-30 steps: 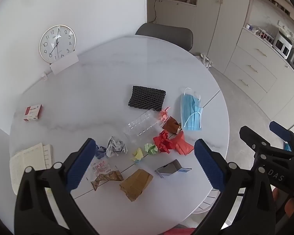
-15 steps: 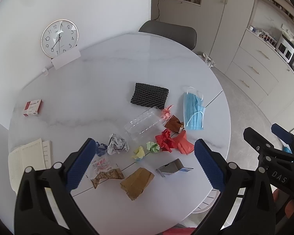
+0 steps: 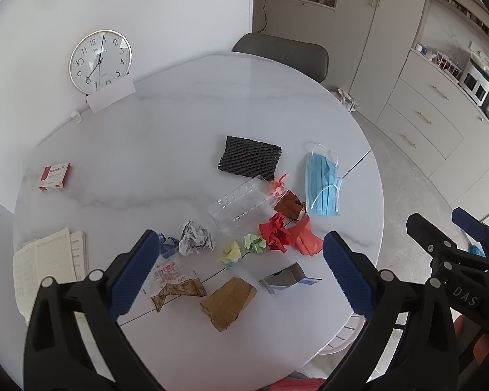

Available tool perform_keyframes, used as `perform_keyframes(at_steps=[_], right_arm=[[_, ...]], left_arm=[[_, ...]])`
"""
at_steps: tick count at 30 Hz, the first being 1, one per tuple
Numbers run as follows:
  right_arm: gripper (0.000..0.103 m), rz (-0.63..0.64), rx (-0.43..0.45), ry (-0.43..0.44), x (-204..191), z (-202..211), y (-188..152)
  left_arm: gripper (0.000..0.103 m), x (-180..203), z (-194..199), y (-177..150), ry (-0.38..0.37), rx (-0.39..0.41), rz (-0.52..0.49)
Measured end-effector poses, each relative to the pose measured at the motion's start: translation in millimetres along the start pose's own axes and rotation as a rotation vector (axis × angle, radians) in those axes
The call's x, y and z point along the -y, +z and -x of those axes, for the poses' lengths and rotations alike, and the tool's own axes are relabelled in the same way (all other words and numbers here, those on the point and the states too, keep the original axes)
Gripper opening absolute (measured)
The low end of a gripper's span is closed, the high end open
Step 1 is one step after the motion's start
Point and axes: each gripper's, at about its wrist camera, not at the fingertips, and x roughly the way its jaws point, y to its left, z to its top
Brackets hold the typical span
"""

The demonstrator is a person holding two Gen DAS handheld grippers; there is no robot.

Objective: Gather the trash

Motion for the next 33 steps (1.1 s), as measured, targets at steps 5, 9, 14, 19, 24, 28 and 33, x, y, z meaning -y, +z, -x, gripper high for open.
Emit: perform_keyframes(at_steps=[5,9,14,19,24,28,33], right_arm=[[0.101,0.000,0.000,0.000,1.0,0.4,-0.3],[0.101,-0.001,-0.001,0.001,0.5,0.7,-0.7],[0.101,-0.002,-0.002,0.000,0.7,0.4,-0.1],[0.101,-0.002,-0.002,0.000,0.9,0.5,0.5],[0.101,-0.002,-0.004,0.000,2.1,0.0,-0.7],[0.101,-0.002,-0.006,0.000,1.4,0.9,-3.7],[0.101,-0.003,-0.007,0.000,1.1,1.1,-4.1]], left_arm=[[0.096,1.0,-0.8,0.4,0.001,-0.001,-0.002],[0.096,1.0,-0.8,-0.3,0.002,-0.002,-0.002],[0.096,0.6,-1.6,-2.7,0.004,-0.005,0.000],[0.096,0.2,-1.3,-2.5,0.003,-0.008,0.001],[0.096,0.2,-1.3,-2.0,0.002,-0.009,0.001],[0.096,0.1,-1.3,-1.9,0.002,-0.009,0.001],[0.096,-0.5,-1.1,-2.6,0.002,-0.009,0.001]])
